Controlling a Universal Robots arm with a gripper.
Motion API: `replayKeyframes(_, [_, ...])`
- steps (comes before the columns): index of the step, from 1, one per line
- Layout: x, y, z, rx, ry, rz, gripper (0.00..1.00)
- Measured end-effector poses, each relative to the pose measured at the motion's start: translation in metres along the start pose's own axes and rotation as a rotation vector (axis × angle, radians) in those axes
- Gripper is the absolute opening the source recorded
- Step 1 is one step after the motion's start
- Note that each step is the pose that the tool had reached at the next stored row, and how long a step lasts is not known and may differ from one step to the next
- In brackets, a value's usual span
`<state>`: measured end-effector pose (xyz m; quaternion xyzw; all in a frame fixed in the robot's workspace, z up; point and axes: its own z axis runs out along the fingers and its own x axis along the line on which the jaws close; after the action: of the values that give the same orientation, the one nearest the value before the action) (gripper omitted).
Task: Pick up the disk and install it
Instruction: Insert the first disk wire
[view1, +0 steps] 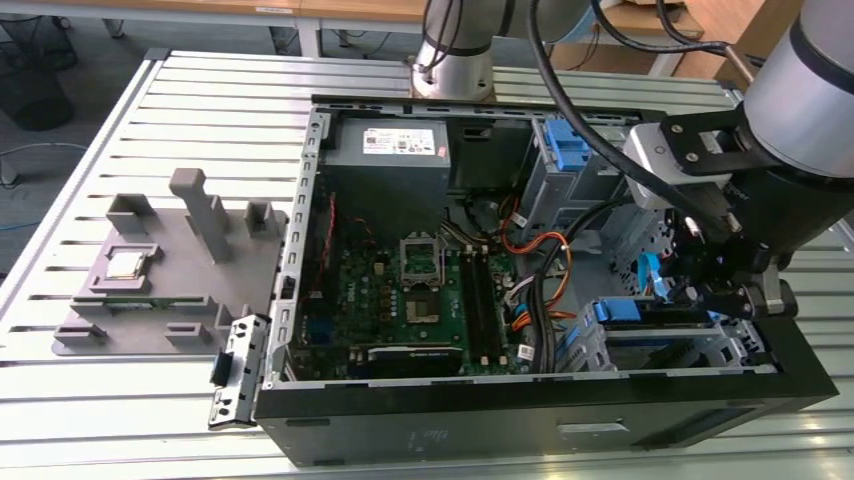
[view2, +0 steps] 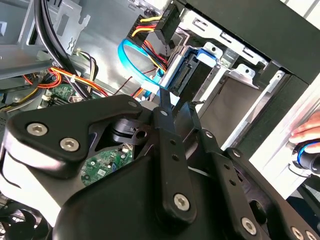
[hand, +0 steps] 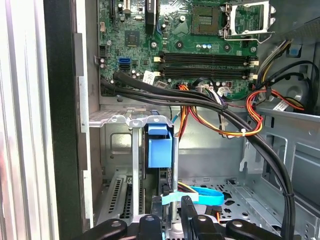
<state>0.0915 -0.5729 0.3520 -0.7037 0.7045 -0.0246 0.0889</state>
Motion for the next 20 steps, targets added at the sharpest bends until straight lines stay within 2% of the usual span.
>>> replayKeyframes(4, [0.0000,0.0000,-0.0001,0.0000,0.0000,0.000,0.29])
replayKeyframes(6, [-0.0002,-0.0004,-0.0026,0.0000,0.0000,0.000,0.29])
replayKeyframes(16, [-0.0003,-0.0005,-0.0029,0.0000,0.0000,0.000,0.29])
replayKeyframes(17, [-0.0003,-0.0005,-0.0029,-0.0025,0.0001,0.000,0.29])
replayKeyframes(18, [-0.0003,-0.0006,-0.0027,-0.0134,0.0003,0.001,0.29])
replayKeyframes(20, [-0.0001,-0.0009,-0.0019,-0.0432,0.0006,0.004,0.29])
